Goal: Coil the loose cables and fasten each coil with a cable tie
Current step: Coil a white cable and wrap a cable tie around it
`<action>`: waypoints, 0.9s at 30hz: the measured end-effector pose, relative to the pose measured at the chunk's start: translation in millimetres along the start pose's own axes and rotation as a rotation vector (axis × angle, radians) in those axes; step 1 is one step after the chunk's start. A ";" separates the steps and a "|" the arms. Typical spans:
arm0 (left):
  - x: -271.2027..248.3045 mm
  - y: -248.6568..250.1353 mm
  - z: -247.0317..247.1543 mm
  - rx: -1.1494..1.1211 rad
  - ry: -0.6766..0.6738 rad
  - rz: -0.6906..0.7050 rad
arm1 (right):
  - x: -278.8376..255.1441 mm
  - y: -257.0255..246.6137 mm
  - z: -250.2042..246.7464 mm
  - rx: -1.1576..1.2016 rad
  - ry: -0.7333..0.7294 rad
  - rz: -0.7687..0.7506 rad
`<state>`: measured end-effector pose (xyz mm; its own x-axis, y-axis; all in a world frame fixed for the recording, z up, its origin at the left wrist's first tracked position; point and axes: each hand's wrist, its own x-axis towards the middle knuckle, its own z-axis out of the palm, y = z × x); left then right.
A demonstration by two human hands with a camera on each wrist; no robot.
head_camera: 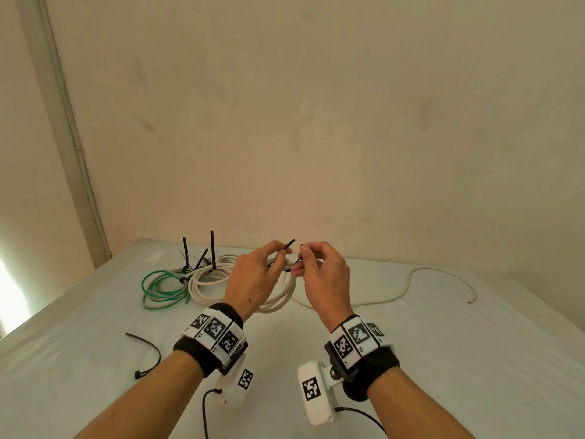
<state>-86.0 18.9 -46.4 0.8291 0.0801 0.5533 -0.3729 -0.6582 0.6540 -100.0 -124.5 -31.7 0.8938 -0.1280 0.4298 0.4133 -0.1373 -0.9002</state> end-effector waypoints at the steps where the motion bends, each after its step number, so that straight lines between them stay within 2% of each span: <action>1: -0.5 0.4 -0.2 0.016 0.003 0.000 | 0.0 -0.6 0.6 -0.005 -0.006 -0.010; 14: 3.9 7.5 0.0 0.306 -0.009 0.105 | 7.0 -3.5 3.2 -0.108 0.045 -0.057; 17: 5.1 3.4 2.0 0.347 -0.018 0.120 | 8.7 -6.1 0.3 -0.141 0.022 -0.063; 27: 16.1 -4.6 -3.4 0.530 -0.039 0.245 | 26.7 -20.6 -12.6 -0.350 -0.151 0.063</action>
<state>-72.3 25.8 -38.7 0.7635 -0.1425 0.6299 -0.3046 -0.9395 0.1566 -86.8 -137.5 -0.8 0.9420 -0.0043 0.3356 0.2953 -0.4644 -0.8349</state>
